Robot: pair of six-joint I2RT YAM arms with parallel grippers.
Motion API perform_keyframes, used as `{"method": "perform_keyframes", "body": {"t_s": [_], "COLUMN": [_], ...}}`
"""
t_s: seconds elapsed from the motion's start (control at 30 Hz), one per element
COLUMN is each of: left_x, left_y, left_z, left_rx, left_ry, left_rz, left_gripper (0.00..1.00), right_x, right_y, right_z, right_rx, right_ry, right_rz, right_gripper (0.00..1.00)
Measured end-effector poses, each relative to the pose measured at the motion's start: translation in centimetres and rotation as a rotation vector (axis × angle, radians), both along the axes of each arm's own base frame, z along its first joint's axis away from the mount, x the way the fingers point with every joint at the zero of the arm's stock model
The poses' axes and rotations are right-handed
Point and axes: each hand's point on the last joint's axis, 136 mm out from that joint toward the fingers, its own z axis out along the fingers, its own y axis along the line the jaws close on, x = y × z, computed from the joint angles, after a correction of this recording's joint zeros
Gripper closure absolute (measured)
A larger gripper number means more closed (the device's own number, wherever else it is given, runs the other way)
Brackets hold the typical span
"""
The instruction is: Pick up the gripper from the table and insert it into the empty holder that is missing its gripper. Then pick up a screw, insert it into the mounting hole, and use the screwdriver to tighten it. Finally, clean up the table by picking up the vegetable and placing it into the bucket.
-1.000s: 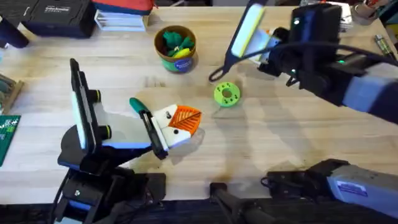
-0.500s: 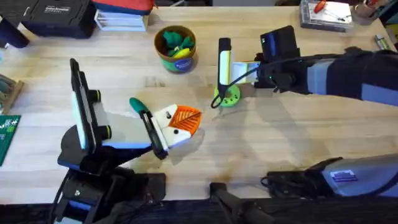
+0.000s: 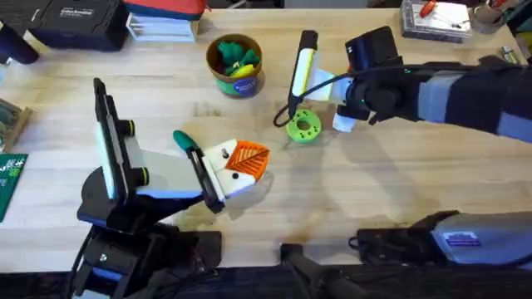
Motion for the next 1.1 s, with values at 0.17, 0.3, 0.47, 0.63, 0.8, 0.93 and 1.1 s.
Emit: {"method": "perform_keyframes", "body": {"t_s": [0.17, 0.3, 0.47, 0.63, 0.8, 0.93, 1.1], "left_x": [0.0, 0.0, 0.0, 0.1, 1.1, 2.3, 2.9], "left_y": [0.0, 0.0, 0.0, 0.0, 0.5, 1.7, 5.4], "left_z": [0.0, 0.0, 0.0, 0.1, 1.3, 2.0, 6.1], "left_rx": [0.000, 0.003, 0.003, 0.007, -0.025, -0.050, 0.020], "left_ry": [-0.001, -0.006, -0.005, -0.021, -0.049, 0.060, 0.287], "left_rz": [0.000, 0.000, 0.000, 0.004, 0.069, 0.184, 0.456], "left_gripper": [0.983, 0.511, 0.021, 0.016, 0.015, 0.015, 0.016], "right_x": [-1.9, -1.6, -1.7, -2.3, -3.6, -4.0, -4.2], "right_y": [-0.4, -0.1, 0.9, 2.2, 4.1, 4.9, 5.4], "right_z": [1.2, 5.0, 10.7, 15.3, 17.2, 17.2, 17.2], "right_rx": [0.078, 0.186, 0.397, 0.658, 0.832, 0.883, 0.914], "right_ry": [0.056, -0.005, -0.097, -0.168, -0.128, -0.087, -0.064], "right_rz": [-0.135, -0.232, -0.330, -0.414, -0.395, -0.392, -0.390], "right_gripper": [0.008, 0.009, 0.008, 0.008, 0.008, 0.009, 0.007]}}
